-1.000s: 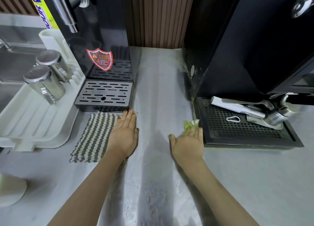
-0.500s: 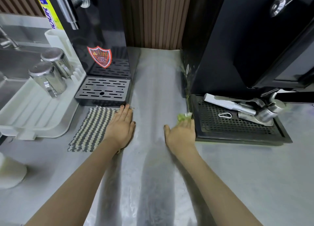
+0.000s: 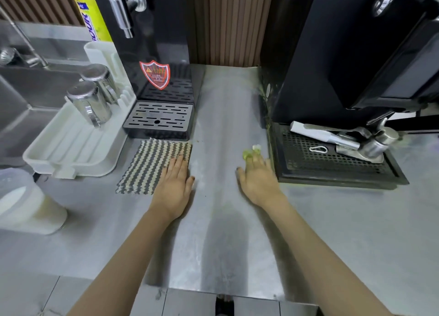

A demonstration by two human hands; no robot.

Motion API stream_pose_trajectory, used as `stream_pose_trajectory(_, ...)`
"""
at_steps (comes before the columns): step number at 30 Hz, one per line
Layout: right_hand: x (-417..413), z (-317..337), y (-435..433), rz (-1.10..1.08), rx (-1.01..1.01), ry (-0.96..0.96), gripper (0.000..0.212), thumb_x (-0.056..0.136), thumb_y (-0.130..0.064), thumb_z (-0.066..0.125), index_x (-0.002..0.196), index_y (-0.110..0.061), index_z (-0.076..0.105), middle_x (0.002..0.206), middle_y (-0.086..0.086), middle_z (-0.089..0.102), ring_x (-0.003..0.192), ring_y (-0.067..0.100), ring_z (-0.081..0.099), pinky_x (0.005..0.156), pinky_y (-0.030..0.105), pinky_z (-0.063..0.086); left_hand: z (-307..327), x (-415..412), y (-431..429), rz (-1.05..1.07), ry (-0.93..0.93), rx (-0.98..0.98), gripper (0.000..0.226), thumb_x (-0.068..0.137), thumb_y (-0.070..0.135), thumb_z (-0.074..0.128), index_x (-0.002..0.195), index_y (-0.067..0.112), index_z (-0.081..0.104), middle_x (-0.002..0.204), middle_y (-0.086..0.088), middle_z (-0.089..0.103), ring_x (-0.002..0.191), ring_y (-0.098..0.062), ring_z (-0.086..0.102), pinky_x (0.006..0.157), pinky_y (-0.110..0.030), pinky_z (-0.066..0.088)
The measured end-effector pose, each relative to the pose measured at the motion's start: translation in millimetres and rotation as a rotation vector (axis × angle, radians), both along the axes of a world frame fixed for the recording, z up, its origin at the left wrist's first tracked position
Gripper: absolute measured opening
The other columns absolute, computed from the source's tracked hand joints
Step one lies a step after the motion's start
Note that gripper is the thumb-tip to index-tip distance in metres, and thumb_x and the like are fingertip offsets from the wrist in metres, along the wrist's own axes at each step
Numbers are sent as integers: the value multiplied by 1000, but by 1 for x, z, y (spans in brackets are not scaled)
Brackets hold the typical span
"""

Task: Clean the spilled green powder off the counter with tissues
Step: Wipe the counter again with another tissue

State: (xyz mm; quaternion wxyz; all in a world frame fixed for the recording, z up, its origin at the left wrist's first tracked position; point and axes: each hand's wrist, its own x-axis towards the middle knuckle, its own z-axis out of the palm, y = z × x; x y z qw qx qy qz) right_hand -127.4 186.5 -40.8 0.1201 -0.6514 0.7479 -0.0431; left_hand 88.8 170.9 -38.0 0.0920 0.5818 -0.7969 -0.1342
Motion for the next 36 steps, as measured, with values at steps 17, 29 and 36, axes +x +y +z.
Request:
stream_pose_trajectory(17, 114, 8, 104, 442, -28, -111, 65, 93, -45, 12, 138, -6, 37, 148, 16, 31, 138, 24, 30, 114, 35, 16, -12, 86, 100, 136, 48, 5, 84, 78, 50, -5, 144, 6, 20, 154, -8, 10, 143, -23, 2, 112, -31, -3)
stream_pose_trajectory(29, 129, 1, 71, 306, -32, -61, 85, 79, -51, -3, 141, -1, 26, 152, 21, 18, 143, 26, 14, 116, 37, 1, -17, 91, 108, 153, 20, -60, 80, 81, 47, -4, 142, 6, 25, 154, -9, 15, 143, -24, 5, 112, -32, -3)
stream_pose_trajectory(36, 68, -8, 131, 139, -227, 175, 57, 92, -38, 18, 101, -2, 62, 106, 21, 64, 89, 35, 61, 89, 42, 42, -16, 92, 109, 157, -4, -53, 58, 95, 35, 10, 145, 8, 20, 155, -6, 10, 143, -22, 0, 115, -33, -4)
